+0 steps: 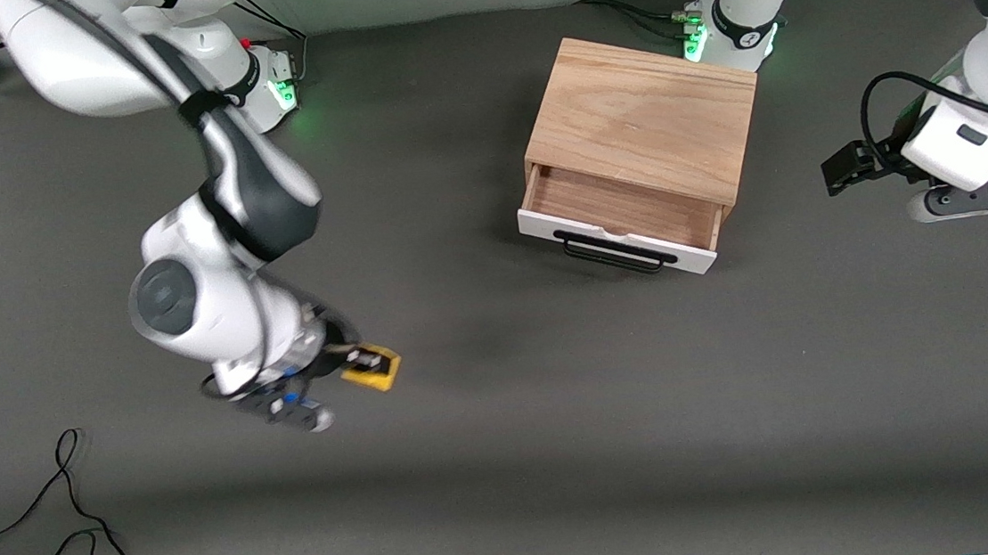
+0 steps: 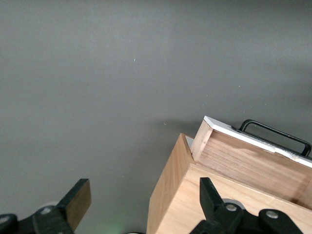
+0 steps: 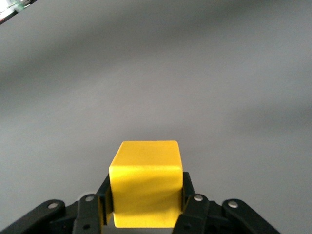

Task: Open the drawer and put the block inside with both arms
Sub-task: 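Lift the yellow cube and carry it to the open drawer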

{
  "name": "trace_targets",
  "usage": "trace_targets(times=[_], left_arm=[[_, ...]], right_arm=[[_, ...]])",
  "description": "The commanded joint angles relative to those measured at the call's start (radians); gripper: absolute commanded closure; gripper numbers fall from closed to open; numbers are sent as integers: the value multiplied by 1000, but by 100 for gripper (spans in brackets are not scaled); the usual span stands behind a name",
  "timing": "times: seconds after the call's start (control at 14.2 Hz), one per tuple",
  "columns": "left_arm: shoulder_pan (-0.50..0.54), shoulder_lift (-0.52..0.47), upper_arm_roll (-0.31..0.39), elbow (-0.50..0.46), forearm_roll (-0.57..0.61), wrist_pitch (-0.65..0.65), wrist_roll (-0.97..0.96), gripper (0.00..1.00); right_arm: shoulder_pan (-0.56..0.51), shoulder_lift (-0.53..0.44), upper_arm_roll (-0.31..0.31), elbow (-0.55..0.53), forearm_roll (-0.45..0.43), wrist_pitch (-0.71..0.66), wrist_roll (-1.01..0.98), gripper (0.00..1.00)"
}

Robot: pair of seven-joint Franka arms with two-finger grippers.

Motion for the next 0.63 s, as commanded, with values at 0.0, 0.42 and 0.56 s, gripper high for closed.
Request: trace_targets(times=[0.0,0.42,0.56], left_arm=[[32,-33,1,-38,19,61,71,1],[49,-42,-5,-35,19,71,122,1],[46,-39,-7,-38,19,71,119,1]], right_arm=[[162,13,-13,74,-8,-42,173,100],[381,41,-16,159,-59,-44,366,100],[434,68,-16,180,-69,-42,408,100]])
